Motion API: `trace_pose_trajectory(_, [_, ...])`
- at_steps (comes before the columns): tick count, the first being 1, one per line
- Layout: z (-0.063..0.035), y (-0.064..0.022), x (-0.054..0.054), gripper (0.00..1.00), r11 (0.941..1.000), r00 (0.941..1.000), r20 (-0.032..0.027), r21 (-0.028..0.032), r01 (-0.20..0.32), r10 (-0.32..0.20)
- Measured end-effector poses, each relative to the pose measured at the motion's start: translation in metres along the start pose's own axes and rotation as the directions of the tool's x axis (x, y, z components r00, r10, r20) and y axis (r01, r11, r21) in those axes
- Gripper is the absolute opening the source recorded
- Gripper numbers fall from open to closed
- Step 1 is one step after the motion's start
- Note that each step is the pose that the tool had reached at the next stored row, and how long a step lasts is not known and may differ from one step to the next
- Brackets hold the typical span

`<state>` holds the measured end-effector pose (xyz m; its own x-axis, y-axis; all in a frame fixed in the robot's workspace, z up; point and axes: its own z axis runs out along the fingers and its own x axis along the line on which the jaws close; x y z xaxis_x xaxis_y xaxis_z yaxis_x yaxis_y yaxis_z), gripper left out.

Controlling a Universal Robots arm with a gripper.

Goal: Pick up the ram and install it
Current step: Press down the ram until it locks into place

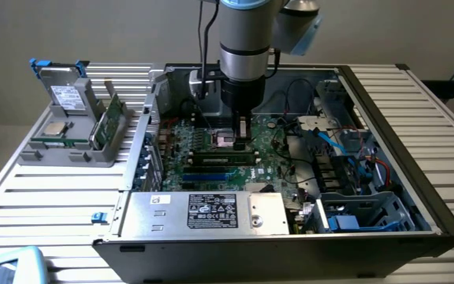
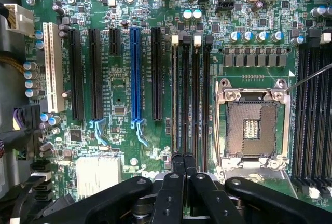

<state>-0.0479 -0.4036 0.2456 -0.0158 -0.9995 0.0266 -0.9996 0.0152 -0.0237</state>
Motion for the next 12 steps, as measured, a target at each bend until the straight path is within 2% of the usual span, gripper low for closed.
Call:
trace_pose_trajectory(4, [0.0003,0.0000,0.0001,0.11,1.0000,1.0000,0.0000,-0.0014,0.000,0.000])
trace_pose_trajectory(7, [0.0018,-0.0031,0.0000,0.11,1.0000,1.0000,-0.0002,-0.0084,0.000,0.000])
trace_pose_trajectory(9, [0.0027,-0.0087,-0.0001,0.11,0.9999,1.0000,-0.0004,-0.0121,0.000,0.000])
trace_pose_trajectory(11, [0.0037,-0.0093,0.0001,0.11,0.9999,1.0000,-0.0002,-0.0157,0.000,0.000])
trace_pose_trajectory(12, [0.0043,-0.0093,0.0002,0.11,0.9998,1.0000,-0.0003,-0.0197,0.000,0.000])
